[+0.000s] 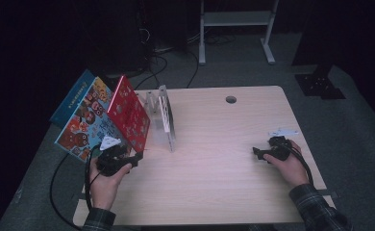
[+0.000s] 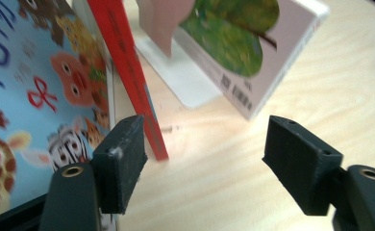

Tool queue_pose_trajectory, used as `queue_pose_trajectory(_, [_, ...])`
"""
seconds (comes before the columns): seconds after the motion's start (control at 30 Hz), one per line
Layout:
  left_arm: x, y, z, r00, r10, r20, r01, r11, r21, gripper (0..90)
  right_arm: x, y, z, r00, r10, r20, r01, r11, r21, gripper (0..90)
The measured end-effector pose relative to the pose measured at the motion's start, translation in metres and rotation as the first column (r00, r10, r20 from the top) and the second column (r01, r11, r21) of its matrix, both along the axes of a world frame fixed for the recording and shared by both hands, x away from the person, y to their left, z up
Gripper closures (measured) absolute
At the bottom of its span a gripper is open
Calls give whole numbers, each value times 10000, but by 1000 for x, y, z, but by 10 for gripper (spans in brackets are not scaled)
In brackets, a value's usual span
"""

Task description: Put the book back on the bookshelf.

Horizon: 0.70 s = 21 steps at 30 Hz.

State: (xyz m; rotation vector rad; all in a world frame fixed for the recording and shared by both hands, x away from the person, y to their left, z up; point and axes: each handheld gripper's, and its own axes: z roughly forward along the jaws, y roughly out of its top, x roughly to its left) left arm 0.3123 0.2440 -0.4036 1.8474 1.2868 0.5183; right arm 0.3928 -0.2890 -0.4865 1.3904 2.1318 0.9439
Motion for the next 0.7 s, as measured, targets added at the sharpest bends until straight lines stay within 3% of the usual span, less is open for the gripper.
queue_pose_trajectory(0.2, [-11,-10,-12,9951,-816,-558,845,9950,530,231,0,0,0,10000,3,-5,-3,10000,-12,120])
queue_pose_trajectory(0.43, [-15,-22,-22,9830,-1558,-976,1619,9851,587,163,0,0,0,10000,1,-5,-1,10000,-15,121])
queue_pose_trajectory(0.6, [-15,-35,-32,9645,-2195,-1467,2330,9690,819,127,0,0,0,10000,4,-5,-4,10000,-16,121])
queue_pose_trajectory(0.7, [-15,-44,-39,9485,-2585,-1829,2805,9540,1062,110,0,0,0,10000,1,-2,-1,10000,-19,121])
